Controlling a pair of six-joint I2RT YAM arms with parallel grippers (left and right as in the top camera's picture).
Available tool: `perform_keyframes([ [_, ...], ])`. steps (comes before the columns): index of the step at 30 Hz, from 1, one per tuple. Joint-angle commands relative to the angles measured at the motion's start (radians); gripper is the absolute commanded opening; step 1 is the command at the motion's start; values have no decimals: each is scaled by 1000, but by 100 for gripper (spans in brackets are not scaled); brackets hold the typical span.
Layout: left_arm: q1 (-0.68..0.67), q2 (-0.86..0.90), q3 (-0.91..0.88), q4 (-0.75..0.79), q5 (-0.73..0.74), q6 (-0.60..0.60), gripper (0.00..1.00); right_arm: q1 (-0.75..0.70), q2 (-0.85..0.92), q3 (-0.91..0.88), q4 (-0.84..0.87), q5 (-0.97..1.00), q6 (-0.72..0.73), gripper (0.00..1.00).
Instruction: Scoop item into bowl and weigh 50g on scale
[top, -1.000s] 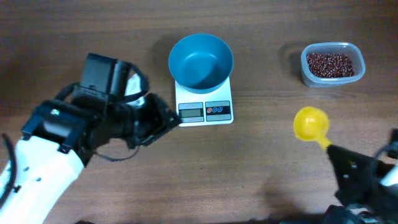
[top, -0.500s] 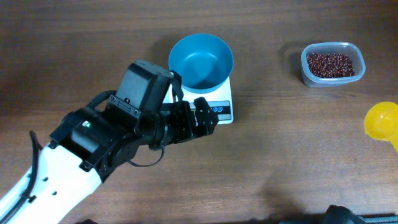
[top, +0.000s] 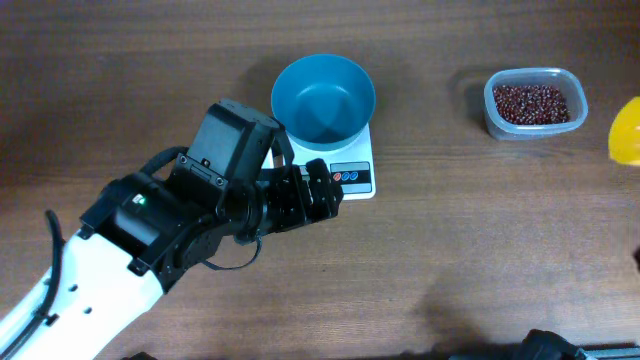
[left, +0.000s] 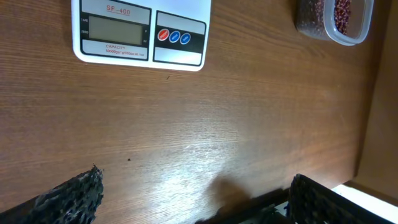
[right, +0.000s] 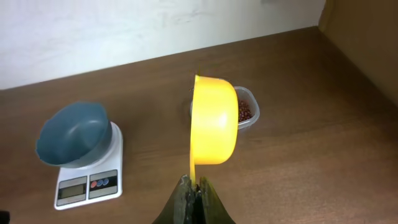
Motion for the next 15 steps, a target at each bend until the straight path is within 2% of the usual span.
perform_keyframes([
  [1,-3,-8,12,-5,-11,10,99,-3,113,14,53,71,-32,4],
  [3,-3,-8,11,-13,-11,10,99,-26,180,14,53,82,-34,4],
  [5,-3,-8,12,-28,-11,10,99,-131,250,14,55,75,-46,4],
  [6,-3,-8,12,-39,-11,10,99,-243,306,14,91,5,-131,4],
  [9,-3,-8,12,-40,-11,10,99,-453,408,14,202,-250,-296,4],
  [12,-3,-8,12,-42,-11,10,99,-599,507,14,210,-380,-340,4],
  [15,-3,-8,12,-42,-11,10,99,-687,550,14,258,-588,-458,4],
])
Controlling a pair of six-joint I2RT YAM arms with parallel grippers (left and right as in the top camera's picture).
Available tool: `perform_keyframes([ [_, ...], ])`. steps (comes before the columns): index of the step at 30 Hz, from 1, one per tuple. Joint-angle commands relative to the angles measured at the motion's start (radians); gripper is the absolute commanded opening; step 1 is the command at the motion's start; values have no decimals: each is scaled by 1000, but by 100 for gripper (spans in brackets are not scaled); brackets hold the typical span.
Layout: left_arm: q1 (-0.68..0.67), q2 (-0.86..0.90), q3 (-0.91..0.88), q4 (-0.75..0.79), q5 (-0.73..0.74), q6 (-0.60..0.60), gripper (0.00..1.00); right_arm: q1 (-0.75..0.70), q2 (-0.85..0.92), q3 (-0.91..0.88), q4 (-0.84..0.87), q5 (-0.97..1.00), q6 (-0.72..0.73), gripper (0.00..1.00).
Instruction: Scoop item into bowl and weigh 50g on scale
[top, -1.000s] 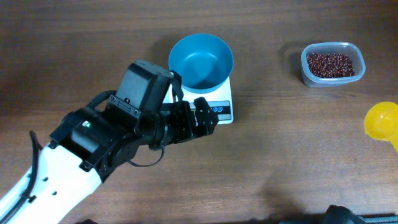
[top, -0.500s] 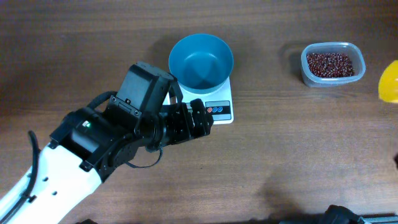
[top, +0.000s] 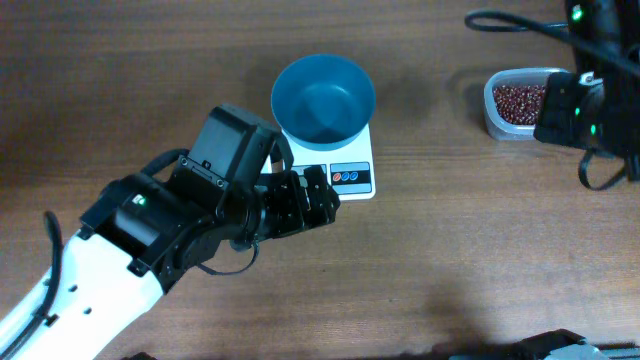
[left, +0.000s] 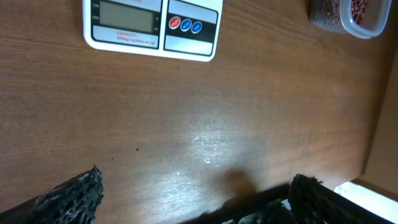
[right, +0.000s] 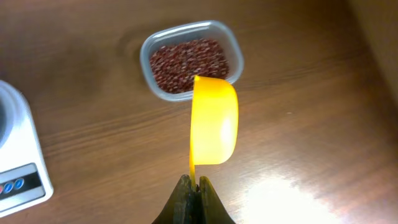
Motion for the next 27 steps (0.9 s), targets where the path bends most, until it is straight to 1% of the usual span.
perform_keyframes([
  [1,-3,-6,12,2,-11,10,99,-79,14,9,40,-233,-124,4],
  [3,-3,-6,12,6,-11,10,99,-119,14,9,42,-289,-124,4],
  [4,-3,-5,12,6,-29,10,99,-143,13,9,50,-354,-133,4],
  [5,-4,0,11,6,-62,21,99,-161,10,9,63,-428,-190,4],
  [6,-4,7,11,11,-71,65,99,-176,8,9,73,-486,-226,4],
  [7,-5,34,11,27,-71,138,84,-196,3,9,78,-523,-236,4],
  [9,-6,114,11,42,-71,143,25,-222,2,9,66,-523,-236,4],
  [10,-15,152,11,48,-71,143,8,-223,2,9,64,-523,-236,4],
  [11,-37,204,11,63,-71,143,0,-223,2,9,67,-523,-236,4],
  [12,-72,263,11,95,-71,148,0,-223,2,9,69,-523,-236,4],
  [14,-137,356,11,210,-82,243,0,-223,2,9,70,-515,-236,4],
  [16,-180,420,11,274,-229,249,0,-223,2,9,70,-508,-236,4],
  [18,-188,457,11,284,-355,249,0,-223,2,9,71,-508,-236,4],
  [19,-188,470,11,298,-375,249,0,-223,2,9,72,-508,-236,4],
  [22,-188,531,11,425,-381,249,0,-223,2,9,77,-508,-236,4],
  [24,-188,561,11,468,-383,249,0,-223,2,9,78,-508,-236,4],
  [27,-188,599,11,516,-426,249,1,-223,2,9,78,-508,-236,4],
])
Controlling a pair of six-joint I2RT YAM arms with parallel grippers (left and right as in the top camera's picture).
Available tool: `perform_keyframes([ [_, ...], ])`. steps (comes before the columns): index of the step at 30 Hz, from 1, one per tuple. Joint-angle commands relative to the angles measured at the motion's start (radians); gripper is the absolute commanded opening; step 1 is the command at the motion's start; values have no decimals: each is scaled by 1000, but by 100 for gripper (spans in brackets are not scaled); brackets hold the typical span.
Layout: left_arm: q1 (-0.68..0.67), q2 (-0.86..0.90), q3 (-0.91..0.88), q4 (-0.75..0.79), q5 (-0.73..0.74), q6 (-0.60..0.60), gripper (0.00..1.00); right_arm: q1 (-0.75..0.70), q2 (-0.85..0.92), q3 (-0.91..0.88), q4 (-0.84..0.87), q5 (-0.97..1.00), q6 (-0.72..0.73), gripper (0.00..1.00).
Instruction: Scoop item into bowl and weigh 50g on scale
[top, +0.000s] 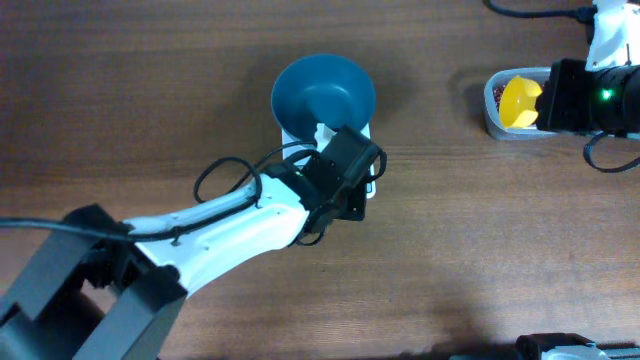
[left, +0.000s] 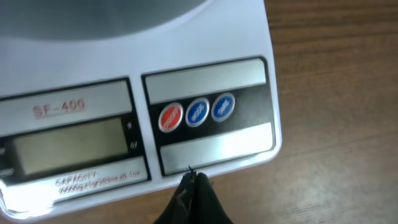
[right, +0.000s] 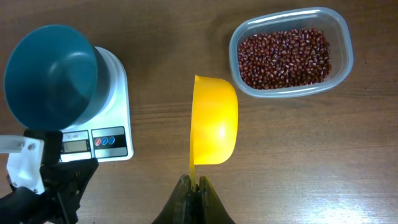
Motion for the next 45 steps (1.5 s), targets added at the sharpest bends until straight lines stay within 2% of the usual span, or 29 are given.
perform_keyframes([
  [1,-2,30,10,33,-77,16,2,-5,-11,9,4,2,-3,4],
  [3,-2,30,10,59,-133,16,3,-5,-11,9,5,2,-3,4],
  [18,-2,99,10,183,-144,16,2,-5,-11,9,14,2,-3,4],
  [34,-2,99,10,140,-176,15,6,-5,-11,9,14,2,-3,4],
  [40,-2,146,10,139,-144,15,0,-5,-11,9,12,2,-3,4],
  [45,-2,119,12,131,-95,16,0,-5,-11,9,9,2,-3,4],
])
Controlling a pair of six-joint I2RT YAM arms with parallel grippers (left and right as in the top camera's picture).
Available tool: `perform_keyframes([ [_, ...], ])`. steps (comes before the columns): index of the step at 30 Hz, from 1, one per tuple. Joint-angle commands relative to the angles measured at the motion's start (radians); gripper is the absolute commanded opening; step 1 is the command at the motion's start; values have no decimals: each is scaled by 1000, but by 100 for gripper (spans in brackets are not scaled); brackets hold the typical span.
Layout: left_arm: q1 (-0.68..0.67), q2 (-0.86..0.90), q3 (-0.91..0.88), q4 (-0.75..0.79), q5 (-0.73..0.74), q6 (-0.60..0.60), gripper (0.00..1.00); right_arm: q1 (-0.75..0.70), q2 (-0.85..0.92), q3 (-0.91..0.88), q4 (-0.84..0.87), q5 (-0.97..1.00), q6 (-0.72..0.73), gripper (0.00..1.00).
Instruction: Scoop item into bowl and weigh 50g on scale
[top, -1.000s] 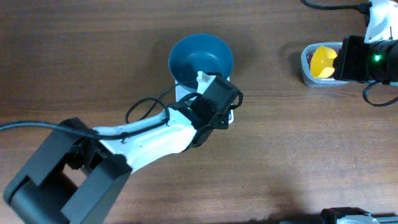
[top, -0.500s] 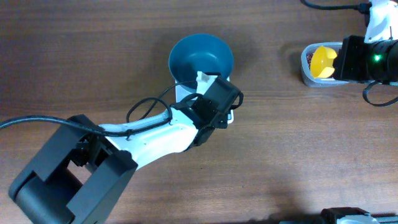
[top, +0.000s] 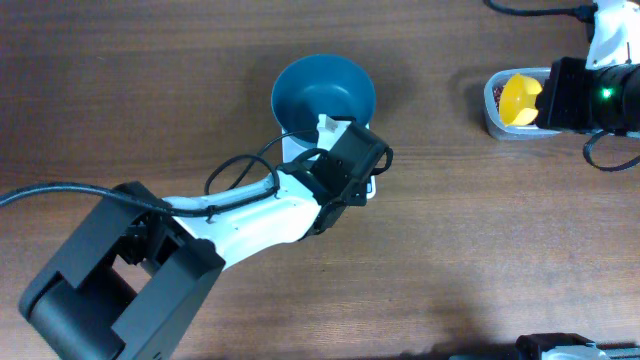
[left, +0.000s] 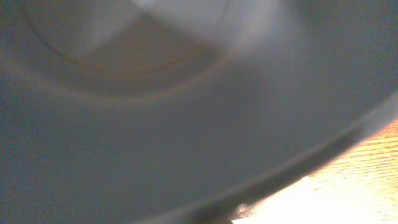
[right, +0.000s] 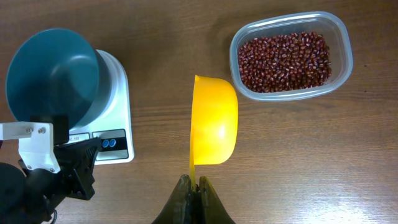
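A blue bowl (right: 53, 74) stands on the white scale (right: 117, 102). My left gripper (right: 93, 148) reaches over the scale's front panel, and its black fingers seem pressed together at the display. The left wrist view is filled by the bowl's blurred grey-blue wall (left: 155, 124). High above the table my right gripper (right: 196, 180) is shut on the handle of a yellow scoop (right: 214, 121). From overhead the scoop (top: 520, 100) lies over the clear tub of red beans (right: 289, 56). The scoop's inside is hidden.
The left arm's white link and black cable (top: 240, 215) stretch across the table from the lower left to the scale. Bare brown wood (right: 298, 162) lies between the scale and the bean tub.
My left gripper has moved from the scale's front edge farther over the scale toward the bowl, so its camera now shows only the bowl's wall. The right arm and scoop have hardly moved.
At first my left gripper was open on the table in front of the scale, with the scoop held off to the right. The right arm then came over the bean tub. Later the left gripper was shut, tip at the scale's buttons; now it sits closer to the bowl.
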Motion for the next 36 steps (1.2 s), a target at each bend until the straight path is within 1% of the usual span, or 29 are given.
perform_keyframes([
  [1,-2,-14,-5,-42,92,12,0,-5,-11,9,-5,1,-3,4],
  [4,-2,-227,-5,-235,100,12,0,-5,-11,9,-8,1,-3,4],
  [5,-2,-327,-5,-298,100,13,0,-5,-11,9,-8,0,-3,4],
  [7,-2,-449,-5,-376,75,20,0,-5,-11,9,-12,-6,1,4],
  [10,-2,-633,-5,-515,-51,19,0,-5,-11,9,-61,4,0,4],
  [13,-2,-758,-5,-638,-161,19,0,-5,-14,9,-129,45,0,4],
  [14,-2,-797,-5,-689,-182,19,6,-5,-18,9,-145,47,0,4],
  [15,-2,-816,-5,-707,-182,19,9,-5,-19,9,-151,47,0,4],
  [17,-2,-834,-5,-737,-180,19,22,-5,-19,9,-153,47,0,4],
  [18,-2,-833,-5,-747,-181,19,44,-5,-19,9,-146,47,0,4],
  [19,-2,-831,-5,-743,-206,19,82,-5,-19,9,-146,47,0,4],
  [20,-2,-829,-5,-743,-245,19,99,-5,-19,9,-146,48,0,4],
  [21,-2,-826,-5,-744,-318,19,99,-5,-19,9,-142,48,0,4],
  [26,-2,-825,-5,-748,-468,19,99,-5,-19,9,-127,48,0,4],
  [28,-2,-825,-5,-746,-653,19,99,-5,-19,9,-116,48,0,4],
  [30,10,-825,-5,-706,-776,19,99,-5,-19,9,-116,48,0,4],
  [31,35,-826,-5,-676,-770,19,99,-5,-19,9,-117,48,-4,4],
  [32,66,-825,-5,-674,-722,19,99,-5,-17,9,-100,54,-3,4],
  [33,114,-825,-5,-675,-630,20,99,-5,-13,9,-51,53,-3,4],
  [34,189,-825,-5,-670,-501,30,99,-5,-12,9,-13,47,-3,4],
  [35,286,-826,-5,-637,-311,142,99,-5,-12,9,24,48,-3,4],
  [36,377,-826,-5,-587,-104,305,99,-5,-12,9,68,48,-3,4],
])
